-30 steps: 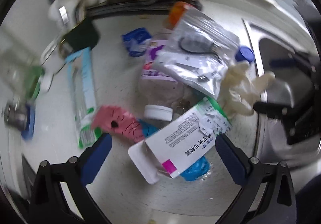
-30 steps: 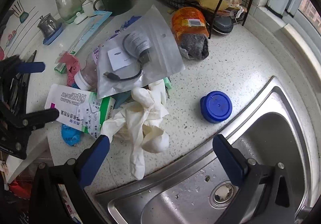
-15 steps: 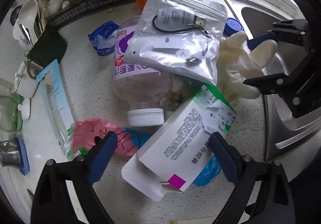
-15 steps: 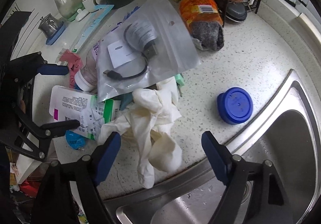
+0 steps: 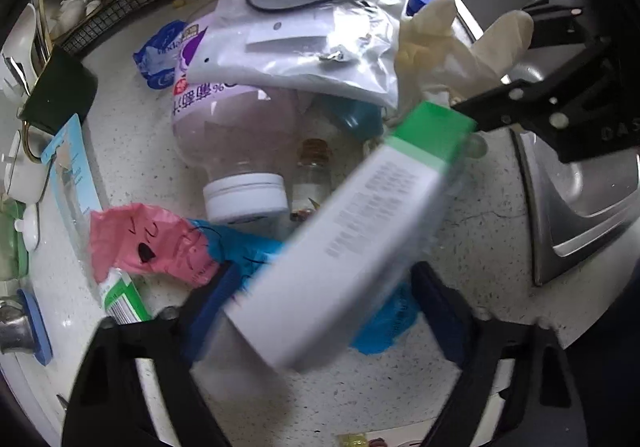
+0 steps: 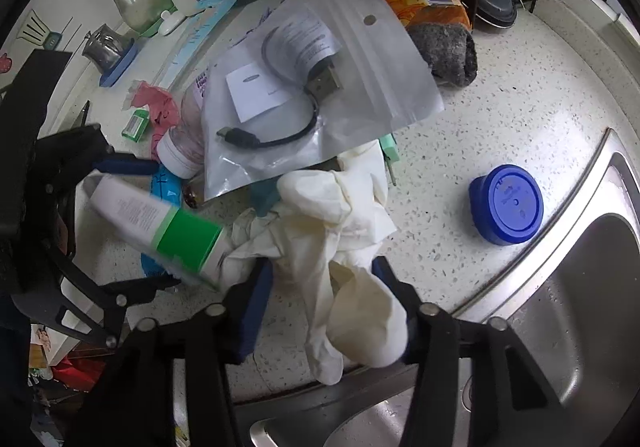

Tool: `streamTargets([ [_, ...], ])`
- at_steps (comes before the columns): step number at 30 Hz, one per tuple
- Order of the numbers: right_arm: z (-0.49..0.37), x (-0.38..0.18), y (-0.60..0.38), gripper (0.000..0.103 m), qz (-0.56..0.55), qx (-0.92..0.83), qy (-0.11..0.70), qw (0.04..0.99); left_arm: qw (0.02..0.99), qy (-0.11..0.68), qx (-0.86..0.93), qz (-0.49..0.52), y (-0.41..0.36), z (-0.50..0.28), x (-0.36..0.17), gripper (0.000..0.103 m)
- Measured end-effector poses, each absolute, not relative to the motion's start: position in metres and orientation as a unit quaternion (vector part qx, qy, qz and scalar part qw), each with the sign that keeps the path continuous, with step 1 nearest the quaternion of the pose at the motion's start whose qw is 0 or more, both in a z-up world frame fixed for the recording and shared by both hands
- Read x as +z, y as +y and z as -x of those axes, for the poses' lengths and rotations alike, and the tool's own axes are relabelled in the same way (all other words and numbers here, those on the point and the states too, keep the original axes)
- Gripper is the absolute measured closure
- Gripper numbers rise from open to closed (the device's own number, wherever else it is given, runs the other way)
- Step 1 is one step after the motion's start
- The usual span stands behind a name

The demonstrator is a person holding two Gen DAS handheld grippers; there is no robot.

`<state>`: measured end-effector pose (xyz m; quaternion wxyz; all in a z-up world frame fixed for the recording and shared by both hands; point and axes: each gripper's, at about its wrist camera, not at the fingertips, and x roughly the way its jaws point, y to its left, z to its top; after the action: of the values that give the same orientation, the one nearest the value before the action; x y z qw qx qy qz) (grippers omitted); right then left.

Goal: Collect trash
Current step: 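Grasp the white-and-green box with the left tool while the right tool grasps the white gloves, then carry the box and gloves down over the red bucket with both tools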

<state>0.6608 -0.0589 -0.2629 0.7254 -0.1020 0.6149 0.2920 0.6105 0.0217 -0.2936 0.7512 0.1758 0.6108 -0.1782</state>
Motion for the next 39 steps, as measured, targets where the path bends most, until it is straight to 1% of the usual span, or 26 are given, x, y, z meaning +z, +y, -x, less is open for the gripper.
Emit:
streamTargets([
  [1,-0.66,-0.262,-0.061,0.064,0.102,0.293,0.613,0.726,0.753,0.611,-0.178,-0.169,0.022,-0.606,-0.293,0.03],
  [2,-0.659,-0.261,-0.063,0.066,0.101,0.295,0.612,0.727,0.755,0.61,-0.177,-0.165,0.023,-0.604,-0.292,0.036],
  [3,-0.659,-0.261,-0.063,0.071,0.1,0.297,0.611,0.727,0.757,0.608,-0.176,-0.162,0.023,-0.602,-0.291,0.045],
  [4,-0.659,-0.261,-0.063,0.075,0.098,0.299,0.611,0.726,0.761,0.606,-0.174,-0.154,0.024,-0.596,-0.291,0.047],
  [5,-0.66,-0.262,-0.061,0.078,0.095,0.301,0.613,0.724,0.763,0.605,-0.174,-0.148,0.026,-0.596,-0.29,0.051],
  [6,-0.66,-0.264,-0.06,0.083,0.093,0.302,0.615,0.723,0.766,0.602,-0.175,-0.144,0.026,-0.593,-0.289,0.055],
  [7,-0.66,-0.264,-0.062,0.087,0.094,0.302,0.615,0.723,0.768,0.599,-0.177,-0.14,0.025,-0.59,-0.288,0.057],
  [9,-0.658,-0.262,-0.061,0.092,0.095,0.303,0.611,0.726,0.773,0.593,-0.18,-0.134,0.024,-0.585,-0.285,0.065],
  [15,-0.65,-0.248,-0.066,0.099,0.098,0.313,0.591,0.737,0.799,0.573,-0.156,-0.093,0.036,-0.566,-0.269,0.073],
  [17,-0.647,-0.242,-0.066,0.1,0.097,0.316,0.583,0.742,0.809,0.566,-0.138,-0.076,0.038,-0.556,-0.262,0.076],
  [22,-0.64,-0.229,-0.068,0.1,0.091,0.319,0.573,0.75,0.825,0.552,-0.112,-0.043,0.045,-0.535,-0.24,0.08],
  [28,-0.625,-0.209,-0.068,0.1,0.087,0.322,0.559,0.759,0.831,0.545,-0.105,-0.023,0.052,-0.514,-0.214,0.081],
  [30,-0.62,-0.204,-0.068,0.1,0.085,0.323,0.554,0.762,0.833,0.544,-0.099,-0.023,0.053,-0.522,-0.207,0.081],
  [35,-0.6,-0.185,-0.071,0.1,0.082,0.332,0.539,0.77,0.837,0.542,-0.075,-0.023,0.044,-0.497,-0.184,0.081],
  [39,-0.581,-0.17,-0.07,0.1,0.08,0.338,0.526,0.776,0.841,0.538,-0.064,-0.018,0.045,-0.474,-0.176,0.081],
])
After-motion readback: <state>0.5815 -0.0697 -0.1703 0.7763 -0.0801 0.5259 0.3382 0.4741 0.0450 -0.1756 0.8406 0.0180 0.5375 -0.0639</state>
